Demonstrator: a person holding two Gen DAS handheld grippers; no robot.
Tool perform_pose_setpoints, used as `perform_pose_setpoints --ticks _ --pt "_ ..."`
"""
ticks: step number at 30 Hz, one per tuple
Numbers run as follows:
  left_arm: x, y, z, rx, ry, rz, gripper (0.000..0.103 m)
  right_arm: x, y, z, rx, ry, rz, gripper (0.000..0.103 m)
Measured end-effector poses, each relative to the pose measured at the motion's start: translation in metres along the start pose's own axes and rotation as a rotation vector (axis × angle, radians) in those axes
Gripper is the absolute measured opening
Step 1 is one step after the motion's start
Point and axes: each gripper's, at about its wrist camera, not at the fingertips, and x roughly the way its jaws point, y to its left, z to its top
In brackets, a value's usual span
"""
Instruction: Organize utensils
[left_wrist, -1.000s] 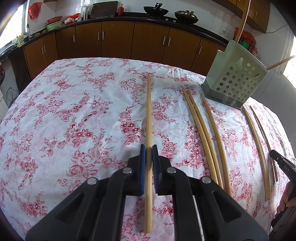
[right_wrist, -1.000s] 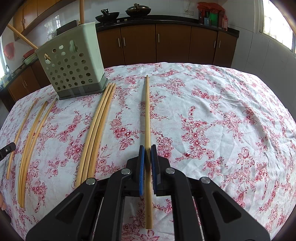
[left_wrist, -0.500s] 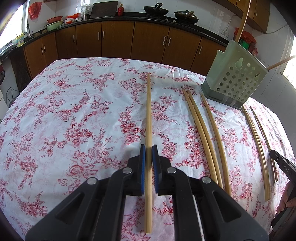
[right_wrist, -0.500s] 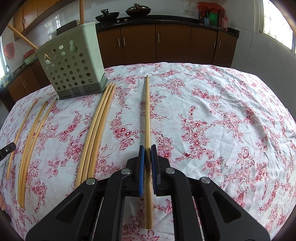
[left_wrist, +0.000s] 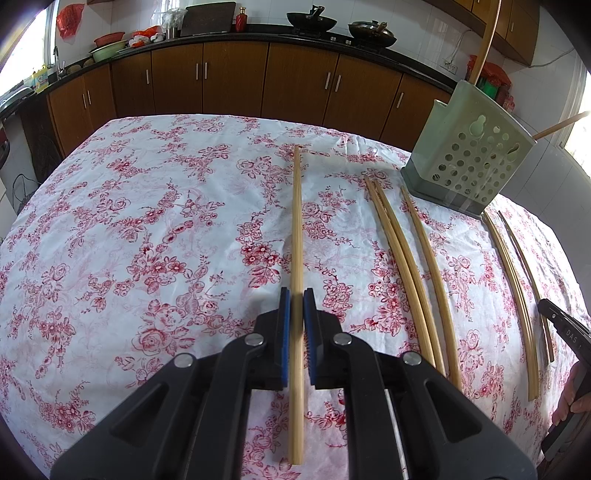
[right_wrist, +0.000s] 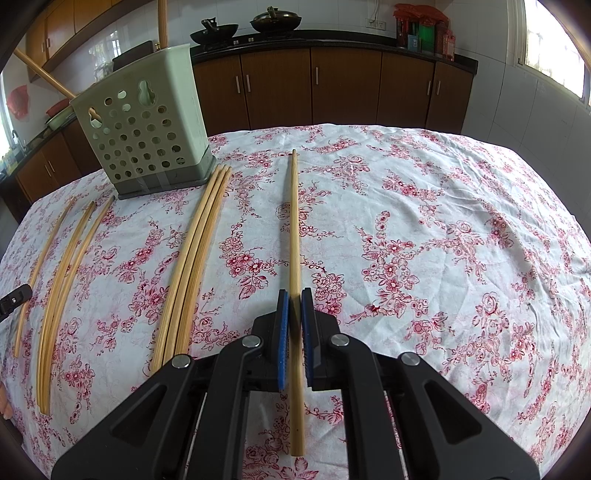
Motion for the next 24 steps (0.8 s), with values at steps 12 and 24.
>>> perform_pose_setpoints --ticks 12,24 --pt "-0.017 -0.014 -0.023 0.116 0.008 0.076 0.009 -0.012 0.002 -0.016 -0.014 0.003 0.022 0.008" --pt "-0.114 -0.021 0.033 0.098 -0.265 0.018 0.008 -0.098 -0.004 0.027 0.01 -0.279 0.048 0.008"
